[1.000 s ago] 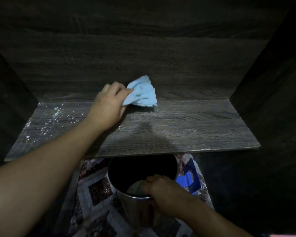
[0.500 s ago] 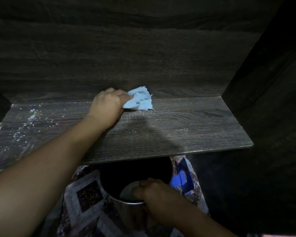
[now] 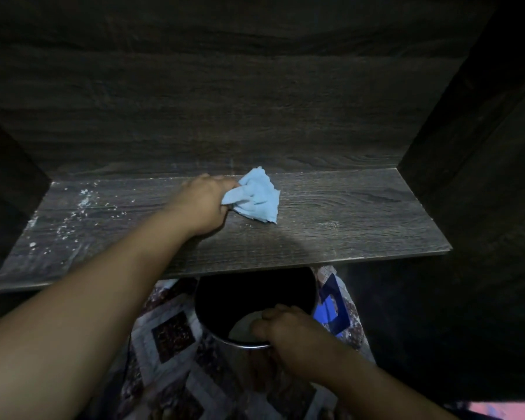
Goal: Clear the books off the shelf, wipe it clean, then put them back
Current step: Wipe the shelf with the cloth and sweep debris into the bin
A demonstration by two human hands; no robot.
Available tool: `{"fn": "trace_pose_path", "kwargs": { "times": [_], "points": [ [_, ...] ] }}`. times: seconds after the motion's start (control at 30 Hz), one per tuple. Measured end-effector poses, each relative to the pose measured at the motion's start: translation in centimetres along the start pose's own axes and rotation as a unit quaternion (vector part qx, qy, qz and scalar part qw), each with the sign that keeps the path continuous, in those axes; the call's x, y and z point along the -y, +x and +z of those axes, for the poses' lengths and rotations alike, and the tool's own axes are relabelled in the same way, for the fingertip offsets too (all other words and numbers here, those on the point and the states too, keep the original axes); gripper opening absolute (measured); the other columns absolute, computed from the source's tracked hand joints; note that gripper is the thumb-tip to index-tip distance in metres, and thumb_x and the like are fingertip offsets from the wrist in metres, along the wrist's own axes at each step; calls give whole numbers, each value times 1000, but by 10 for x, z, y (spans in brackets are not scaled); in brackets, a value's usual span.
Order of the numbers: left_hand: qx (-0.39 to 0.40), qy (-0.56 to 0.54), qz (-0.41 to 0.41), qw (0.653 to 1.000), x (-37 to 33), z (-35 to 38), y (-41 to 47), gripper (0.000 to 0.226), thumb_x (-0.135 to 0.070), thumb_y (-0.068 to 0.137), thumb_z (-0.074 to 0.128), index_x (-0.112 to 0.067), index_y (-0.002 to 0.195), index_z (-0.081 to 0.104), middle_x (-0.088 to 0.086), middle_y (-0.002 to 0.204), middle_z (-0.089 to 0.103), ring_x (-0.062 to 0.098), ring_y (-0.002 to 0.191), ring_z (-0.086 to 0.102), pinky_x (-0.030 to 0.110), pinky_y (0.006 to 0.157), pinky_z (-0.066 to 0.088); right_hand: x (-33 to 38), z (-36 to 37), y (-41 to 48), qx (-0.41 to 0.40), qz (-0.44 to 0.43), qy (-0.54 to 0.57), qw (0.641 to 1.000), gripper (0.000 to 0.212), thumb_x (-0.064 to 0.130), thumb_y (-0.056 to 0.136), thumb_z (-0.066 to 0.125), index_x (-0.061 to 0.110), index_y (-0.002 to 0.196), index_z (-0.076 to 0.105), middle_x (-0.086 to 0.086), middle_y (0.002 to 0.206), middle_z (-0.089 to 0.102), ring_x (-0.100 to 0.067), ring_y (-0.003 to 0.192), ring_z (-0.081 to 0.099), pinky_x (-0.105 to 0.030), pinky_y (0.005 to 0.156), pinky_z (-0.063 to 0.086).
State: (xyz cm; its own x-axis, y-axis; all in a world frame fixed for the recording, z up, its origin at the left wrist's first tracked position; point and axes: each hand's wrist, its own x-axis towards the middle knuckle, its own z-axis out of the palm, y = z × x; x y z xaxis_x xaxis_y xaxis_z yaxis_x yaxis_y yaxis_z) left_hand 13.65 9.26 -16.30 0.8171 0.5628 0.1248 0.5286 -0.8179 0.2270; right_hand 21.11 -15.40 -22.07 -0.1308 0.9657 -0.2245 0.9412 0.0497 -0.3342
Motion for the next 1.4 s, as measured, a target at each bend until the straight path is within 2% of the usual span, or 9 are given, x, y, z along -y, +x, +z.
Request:
{"fn": "trace_pose_path", "kwargs": {
  "times": [0.23,0.4,0.57,0.67,0.83,0.93,1.1,1.27,1.4],
  "points": [
    [4,-49,50,998,-19,-9,-49,29,-23,83,50,-26,107,64,3,102,67,31,97,61,38,81,48,7,-6,-4,8,-4,-21,1000,35,15,89,52,17,123,57,-11,115,56,-31,109,49,-35,90,37],
    [-159,-74,-55,983,-7,-39,-57,37,-3,82,60,-13,117,66,17,110,63,37,98,58,34,83,44,10,-8,1,-5,-9,-27,1000,29,22,89,55,18,118,58,-9,111,56,-31,106,51,-35,87,39],
    [-137,-40,-161,977,25,-36,-65,38,-10,85,61,-14,122,61,21,111,55,41,100,55,41,87,45,16,-11,9,6,-7,-47,999,41,31,88,36,15,120,57,-12,115,56,-31,109,50,-36,88,38],
    [-95,14,-209,973,38,-25,-73,39,-18,85,61,-16,124,60,19,115,51,42,100,53,42,91,42,16,-9,12,-1,-8,-45,999,35,20,90,47,16,123,56,-10,118,56,-30,111,49,-35,90,37],
    [-74,92,-209,971,35,-13,-77,55,-55,96,38,-13,122,60,17,115,51,41,102,51,43,91,41,12,-5,12,-20,-18,-25,999,40,14,88,54,22,127,57,-7,117,57,-30,108,51,-36,89,39],
    [-116,66,-212,968,26,-10,-78,57,-47,100,34,-1,107,66,19,110,54,42,90,57,42,81,44,10,-2,9,-21,-19,-31,999,39,13,86,56,20,124,58,-7,115,58,-30,107,52,-36,87,39],
    [-141,51,-190,970,-2,-2,-82,43,-37,97,51,1,90,71,20,95,59,43,69,61,41,65,45,5,2,2,-14,-7,-29,999,34,15,88,53,19,122,57,-7,114,56,-29,108,51,-34,87,39],
    [-124,44,-187,973,-25,5,-84,56,-51,96,41,-4,94,70,15,98,57,40,74,61,39,66,45,-2,3,-11,-18,-1,-13,1000,34,20,88,53,23,122,58,-4,112,57,-27,106,51,-34,86,40],
    [-117,44,-137,983,-41,12,-88,58,-57,86,57,-2,100,68,14,96,54,37,82,58,38,70,45,-8,3,-20,-28,4,-22,999,32,15,83,55,20,115,59,-5,110,58,-28,104,52,-34,85,40]
  ]
}}
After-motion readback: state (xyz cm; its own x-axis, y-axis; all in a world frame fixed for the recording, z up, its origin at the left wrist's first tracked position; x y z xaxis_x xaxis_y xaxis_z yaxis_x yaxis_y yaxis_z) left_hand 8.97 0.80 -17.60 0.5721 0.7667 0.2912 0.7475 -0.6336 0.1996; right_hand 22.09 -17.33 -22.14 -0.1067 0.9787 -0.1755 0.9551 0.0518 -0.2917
